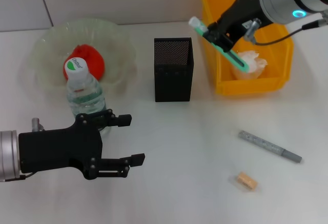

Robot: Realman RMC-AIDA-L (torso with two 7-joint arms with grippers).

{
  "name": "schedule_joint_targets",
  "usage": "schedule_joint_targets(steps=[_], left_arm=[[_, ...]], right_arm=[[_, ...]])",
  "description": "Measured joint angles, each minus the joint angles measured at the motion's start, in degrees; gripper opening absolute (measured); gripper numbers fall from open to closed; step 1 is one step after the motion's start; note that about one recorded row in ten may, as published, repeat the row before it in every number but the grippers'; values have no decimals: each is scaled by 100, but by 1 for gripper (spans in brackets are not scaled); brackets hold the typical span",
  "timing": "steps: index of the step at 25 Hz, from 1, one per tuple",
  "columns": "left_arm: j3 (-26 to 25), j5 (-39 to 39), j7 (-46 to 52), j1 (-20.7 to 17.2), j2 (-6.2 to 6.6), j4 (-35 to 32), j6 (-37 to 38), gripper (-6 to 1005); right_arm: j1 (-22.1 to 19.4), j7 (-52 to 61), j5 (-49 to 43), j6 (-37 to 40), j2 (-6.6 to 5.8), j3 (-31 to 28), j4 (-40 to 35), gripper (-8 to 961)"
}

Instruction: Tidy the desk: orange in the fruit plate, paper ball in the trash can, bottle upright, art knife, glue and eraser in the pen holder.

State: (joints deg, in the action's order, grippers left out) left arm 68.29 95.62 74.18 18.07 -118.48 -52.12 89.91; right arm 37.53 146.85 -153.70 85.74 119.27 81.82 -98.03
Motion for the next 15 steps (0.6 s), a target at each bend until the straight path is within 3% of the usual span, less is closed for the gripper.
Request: schedule_joint_targets(steps=[15], left_arm=[[1,-8,-1,-30,1,2,-4,861]], right_arm=[[-189,-265,368,-1071,13,145,-20,79]])
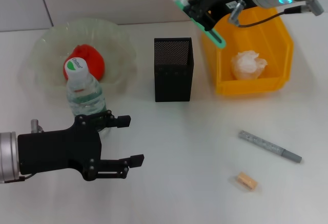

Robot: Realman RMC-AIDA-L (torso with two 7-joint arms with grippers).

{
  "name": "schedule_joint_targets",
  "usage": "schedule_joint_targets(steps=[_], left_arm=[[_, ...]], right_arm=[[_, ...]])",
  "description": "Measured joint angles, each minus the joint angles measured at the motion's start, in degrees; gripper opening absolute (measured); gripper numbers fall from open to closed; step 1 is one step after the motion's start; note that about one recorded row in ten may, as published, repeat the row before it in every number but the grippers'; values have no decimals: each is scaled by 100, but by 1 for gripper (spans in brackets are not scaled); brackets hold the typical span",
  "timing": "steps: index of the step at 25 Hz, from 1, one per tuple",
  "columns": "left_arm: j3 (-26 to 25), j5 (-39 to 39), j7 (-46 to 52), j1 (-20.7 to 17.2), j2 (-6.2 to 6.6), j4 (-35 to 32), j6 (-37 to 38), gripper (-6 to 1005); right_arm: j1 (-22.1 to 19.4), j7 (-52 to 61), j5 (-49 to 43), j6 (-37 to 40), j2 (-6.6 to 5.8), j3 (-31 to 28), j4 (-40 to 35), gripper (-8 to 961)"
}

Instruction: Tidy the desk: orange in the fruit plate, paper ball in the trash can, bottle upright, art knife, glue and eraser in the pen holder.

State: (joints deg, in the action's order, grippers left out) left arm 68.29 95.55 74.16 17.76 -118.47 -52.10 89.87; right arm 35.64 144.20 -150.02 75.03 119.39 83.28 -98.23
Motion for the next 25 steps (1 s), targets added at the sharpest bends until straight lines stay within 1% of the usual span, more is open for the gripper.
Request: schedule_joint_targets(steps=[2,3,4,8,10,15,18,25], left_arm=[[0,-3,-42,-9,0,12,3,862],[0,-5,-48,-10,-1,13,4,862],[0,-7,-56,-10,-3,16,4,862],[0,-8,-58,-10,-7,40,9,862],[0,-9,-59,-10,-8,41,11,862],[0,-11,-60,-10,-9,50,14,862],[0,-11,-60,-10,-9,56,14,862],[0,-11,-60,-5,-9,59,13,861]], right_arm=[[-26,-37,89,-146,1,17,48,80],[-72,-76,123,-340,2,85,88,80],[-72,-76,123,-340,2,85,88,80],[-282,-232,228,-805,10,296,169,79],[-319,-281,290,-876,11,312,203,79],[-525,-760,863,-1245,0,316,401,80],[-733,-1179,1254,-1572,4,316,536,80],[-903,-1684,1662,-1888,0,311,698,79]])
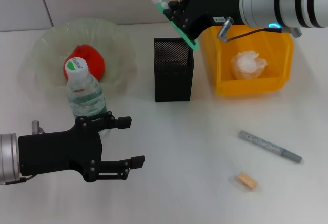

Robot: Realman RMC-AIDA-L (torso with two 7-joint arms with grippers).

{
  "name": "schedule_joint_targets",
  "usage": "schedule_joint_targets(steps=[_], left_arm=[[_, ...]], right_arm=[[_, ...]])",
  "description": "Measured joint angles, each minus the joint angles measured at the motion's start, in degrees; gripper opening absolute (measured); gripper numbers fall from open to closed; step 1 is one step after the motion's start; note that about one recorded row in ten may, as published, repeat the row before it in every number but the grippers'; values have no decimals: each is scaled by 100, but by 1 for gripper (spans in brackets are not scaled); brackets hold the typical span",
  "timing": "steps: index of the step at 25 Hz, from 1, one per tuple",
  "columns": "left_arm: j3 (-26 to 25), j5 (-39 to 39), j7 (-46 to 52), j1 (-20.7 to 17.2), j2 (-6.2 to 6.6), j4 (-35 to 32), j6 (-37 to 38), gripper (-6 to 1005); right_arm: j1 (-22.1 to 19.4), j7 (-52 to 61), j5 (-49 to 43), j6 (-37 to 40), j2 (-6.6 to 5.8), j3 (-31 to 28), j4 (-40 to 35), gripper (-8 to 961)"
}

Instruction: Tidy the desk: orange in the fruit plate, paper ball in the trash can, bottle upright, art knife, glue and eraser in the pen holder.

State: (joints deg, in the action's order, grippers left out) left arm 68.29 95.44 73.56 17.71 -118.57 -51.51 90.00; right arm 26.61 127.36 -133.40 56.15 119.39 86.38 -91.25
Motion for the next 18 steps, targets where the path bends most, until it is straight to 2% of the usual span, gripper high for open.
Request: schedule_joint_targets(steps=[8,18], left_arm=[[1,1,0,8,1,0,0,861],[9,1,0,9,0,0,0,861]], right_arm=[[-234,-981,900,-253,6,-20,163,79],[-373,-1547,1239,-458,-2,-5,399,80]])
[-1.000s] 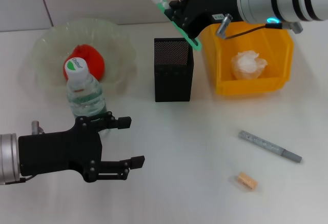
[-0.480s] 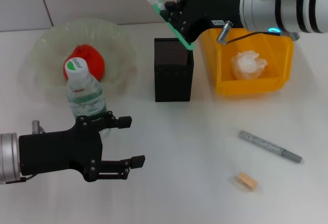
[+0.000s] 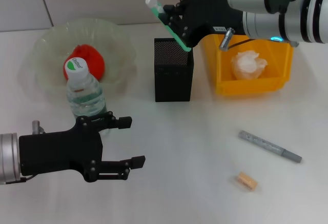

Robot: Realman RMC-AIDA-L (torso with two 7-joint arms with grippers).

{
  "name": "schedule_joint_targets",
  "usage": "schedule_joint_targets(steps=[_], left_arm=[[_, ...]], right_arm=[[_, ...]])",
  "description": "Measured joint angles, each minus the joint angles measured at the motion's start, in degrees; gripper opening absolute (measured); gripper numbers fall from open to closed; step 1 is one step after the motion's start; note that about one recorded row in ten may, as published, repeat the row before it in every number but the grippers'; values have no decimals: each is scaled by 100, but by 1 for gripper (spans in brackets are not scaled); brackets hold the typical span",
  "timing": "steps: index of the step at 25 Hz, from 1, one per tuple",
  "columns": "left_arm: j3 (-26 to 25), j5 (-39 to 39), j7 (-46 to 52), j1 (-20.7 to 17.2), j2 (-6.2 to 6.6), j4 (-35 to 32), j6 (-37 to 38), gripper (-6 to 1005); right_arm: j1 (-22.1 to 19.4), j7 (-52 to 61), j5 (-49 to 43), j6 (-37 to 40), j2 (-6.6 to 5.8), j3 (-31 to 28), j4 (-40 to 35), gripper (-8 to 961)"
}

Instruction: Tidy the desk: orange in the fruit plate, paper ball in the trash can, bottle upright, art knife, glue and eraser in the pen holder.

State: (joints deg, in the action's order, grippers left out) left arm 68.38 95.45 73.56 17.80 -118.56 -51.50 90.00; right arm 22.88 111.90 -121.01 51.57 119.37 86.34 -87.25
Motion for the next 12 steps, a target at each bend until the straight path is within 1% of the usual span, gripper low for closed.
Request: schedule_joint_targets(steps=[3,7,12], left_arm=[[0,0,0,4,0,0,0,861],[0,0,4,20,0,0,0,862],[0,0,32,39,0,0,0,862]], right_arm=[[-18,-182,153,-8,-1,-30,56,80],[-51,-647,603,-13,-2,-130,229,80],[-15,-944,768,-96,-9,-169,407,80]])
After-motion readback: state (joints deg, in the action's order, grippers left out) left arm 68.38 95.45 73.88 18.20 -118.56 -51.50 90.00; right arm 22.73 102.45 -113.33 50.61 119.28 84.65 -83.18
